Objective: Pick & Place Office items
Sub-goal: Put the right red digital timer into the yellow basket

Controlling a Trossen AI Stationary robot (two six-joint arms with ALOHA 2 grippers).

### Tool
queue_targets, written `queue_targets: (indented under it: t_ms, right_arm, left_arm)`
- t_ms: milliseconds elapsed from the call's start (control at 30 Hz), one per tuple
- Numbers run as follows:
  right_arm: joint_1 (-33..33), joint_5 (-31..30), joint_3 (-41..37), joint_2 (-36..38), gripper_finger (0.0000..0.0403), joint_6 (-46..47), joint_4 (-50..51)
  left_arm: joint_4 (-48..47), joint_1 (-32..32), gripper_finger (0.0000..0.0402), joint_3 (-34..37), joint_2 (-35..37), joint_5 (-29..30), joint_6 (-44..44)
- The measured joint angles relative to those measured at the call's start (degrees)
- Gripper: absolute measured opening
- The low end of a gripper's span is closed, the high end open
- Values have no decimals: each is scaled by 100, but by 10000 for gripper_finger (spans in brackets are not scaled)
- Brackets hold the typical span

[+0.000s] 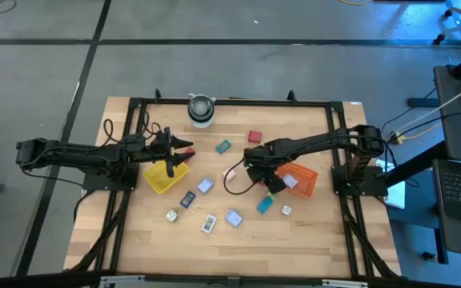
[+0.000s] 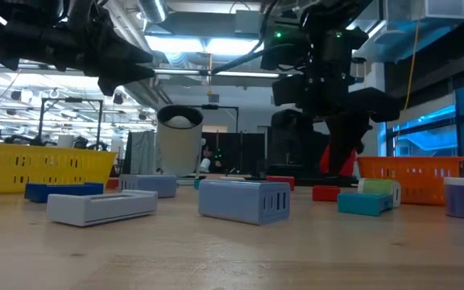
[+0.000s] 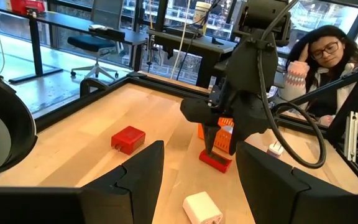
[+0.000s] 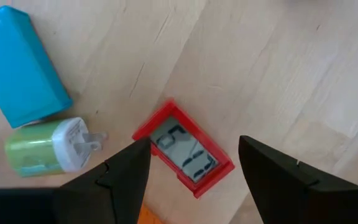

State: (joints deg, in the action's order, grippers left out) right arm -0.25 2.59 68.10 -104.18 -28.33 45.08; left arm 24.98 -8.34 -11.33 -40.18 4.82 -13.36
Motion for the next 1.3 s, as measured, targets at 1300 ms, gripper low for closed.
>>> queue_targets:
  t_ms: [1300]
  right_arm:
    - [234,-149,-422,-182,284,-1240,-586]
  left_arm:
    - [12,-1,196,0,0,2,103]
